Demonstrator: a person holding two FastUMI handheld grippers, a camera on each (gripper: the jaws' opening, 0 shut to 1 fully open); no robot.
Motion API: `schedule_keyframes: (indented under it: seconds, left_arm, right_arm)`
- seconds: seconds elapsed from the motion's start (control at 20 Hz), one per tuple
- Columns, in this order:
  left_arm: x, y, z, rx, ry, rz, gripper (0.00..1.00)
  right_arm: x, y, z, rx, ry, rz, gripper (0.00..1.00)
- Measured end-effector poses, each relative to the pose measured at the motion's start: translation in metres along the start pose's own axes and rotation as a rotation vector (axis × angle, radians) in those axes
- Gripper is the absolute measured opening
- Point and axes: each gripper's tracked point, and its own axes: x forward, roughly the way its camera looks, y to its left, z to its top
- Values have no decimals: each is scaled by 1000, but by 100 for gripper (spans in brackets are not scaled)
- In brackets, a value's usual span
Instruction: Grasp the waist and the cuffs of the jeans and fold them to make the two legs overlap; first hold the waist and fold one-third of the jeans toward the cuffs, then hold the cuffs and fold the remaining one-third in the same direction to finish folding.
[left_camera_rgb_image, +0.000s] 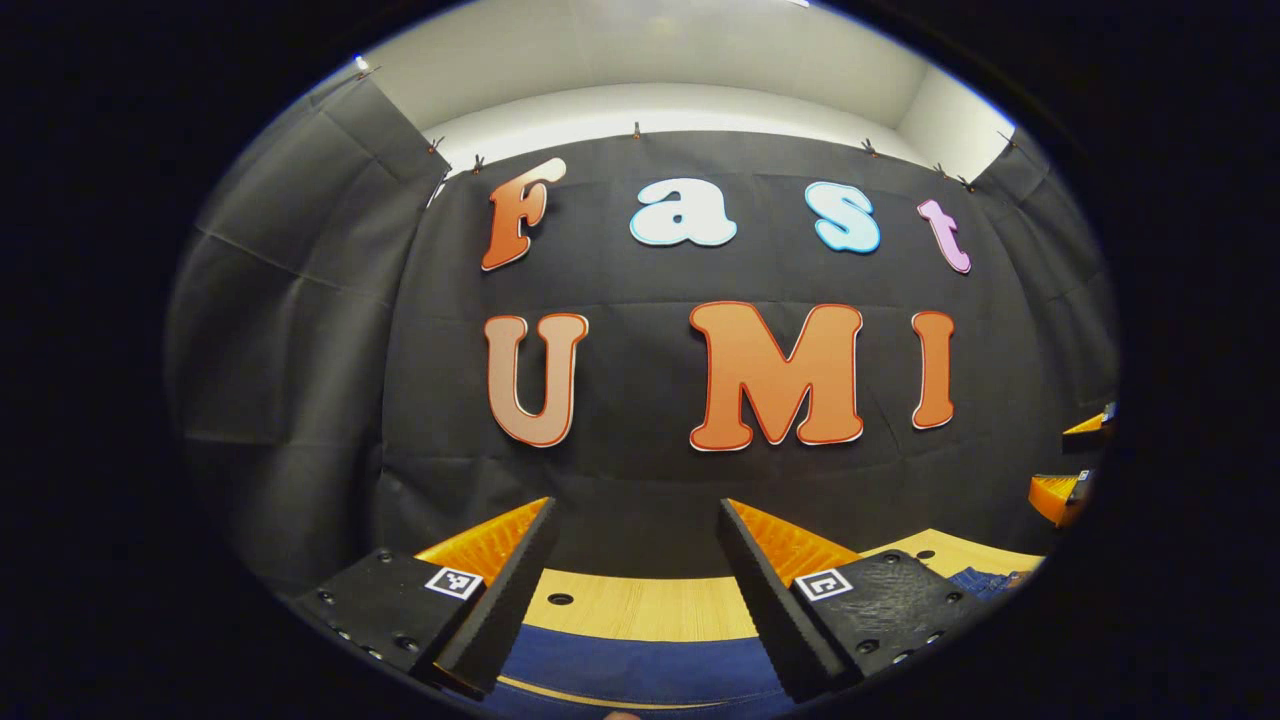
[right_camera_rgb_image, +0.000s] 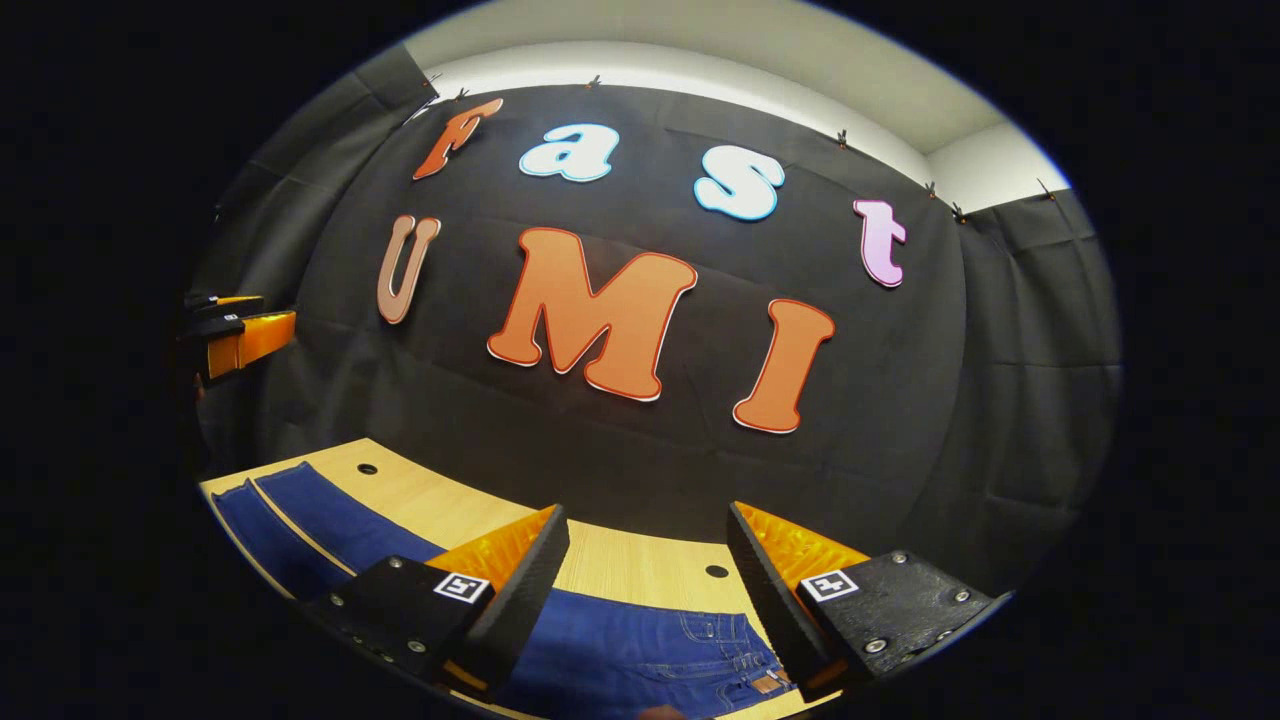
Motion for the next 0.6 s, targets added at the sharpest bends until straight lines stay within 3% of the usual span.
schedule_keyframes:
  seconds: [0.25,0.6]
  left_arm:
    - [2,16,-20,7,45,18,96]
    - [-6,59,-76,-25,211,92,97]
  right_arm:
    - [2,2,-10,-11,27,-1,97]
    - [12,-22,-52,49,163,-36,97]
